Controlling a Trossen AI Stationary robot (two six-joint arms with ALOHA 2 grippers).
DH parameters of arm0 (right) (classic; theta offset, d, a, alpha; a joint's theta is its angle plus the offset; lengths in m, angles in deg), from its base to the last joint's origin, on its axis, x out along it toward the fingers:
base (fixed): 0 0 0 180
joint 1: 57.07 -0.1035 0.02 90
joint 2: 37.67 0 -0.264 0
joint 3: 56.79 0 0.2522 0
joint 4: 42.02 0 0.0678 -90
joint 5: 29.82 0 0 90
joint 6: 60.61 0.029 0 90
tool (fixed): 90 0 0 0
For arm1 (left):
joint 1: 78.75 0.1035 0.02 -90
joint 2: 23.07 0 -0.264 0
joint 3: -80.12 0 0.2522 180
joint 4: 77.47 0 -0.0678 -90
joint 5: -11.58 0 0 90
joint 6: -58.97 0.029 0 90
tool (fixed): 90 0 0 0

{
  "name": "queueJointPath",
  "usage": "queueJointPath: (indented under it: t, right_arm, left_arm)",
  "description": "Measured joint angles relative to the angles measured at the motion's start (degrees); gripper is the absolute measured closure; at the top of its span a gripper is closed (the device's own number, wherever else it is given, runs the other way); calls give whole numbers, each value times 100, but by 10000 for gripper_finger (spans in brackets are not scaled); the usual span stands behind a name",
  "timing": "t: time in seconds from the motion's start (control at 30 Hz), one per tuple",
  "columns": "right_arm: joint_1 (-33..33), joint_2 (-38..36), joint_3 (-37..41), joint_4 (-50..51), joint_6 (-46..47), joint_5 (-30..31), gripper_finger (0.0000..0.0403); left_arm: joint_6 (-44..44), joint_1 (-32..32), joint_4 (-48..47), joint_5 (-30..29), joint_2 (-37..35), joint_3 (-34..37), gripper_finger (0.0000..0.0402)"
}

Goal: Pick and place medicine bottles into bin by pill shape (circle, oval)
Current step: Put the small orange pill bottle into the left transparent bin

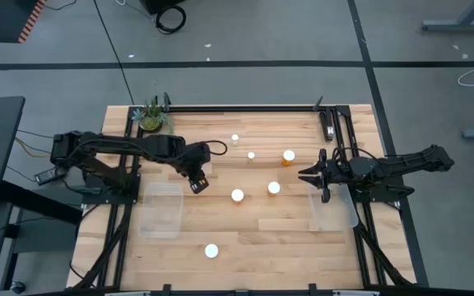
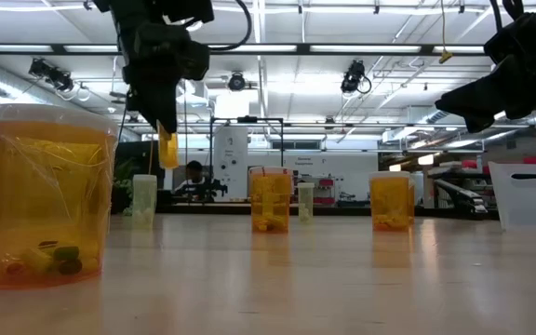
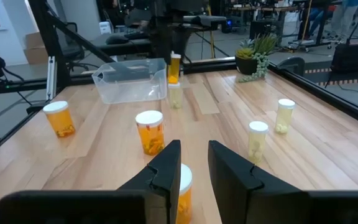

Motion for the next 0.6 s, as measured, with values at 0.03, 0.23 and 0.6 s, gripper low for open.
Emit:
queueJointPath:
  t: [0.03,0.23,0.6]
  right_arm:
    - [0,0,0,37,0,0,315]
    - [0,29,0,50,0,-1,315]
    - [-2,29,0,73,0,-2,315]
  left_arm:
    - [-48,-50,36,14,-6,-2,267]
    - [-254,-440,-155,265,3,-4,266]
    - [-977,-1159,-413,450,3,-4,261]
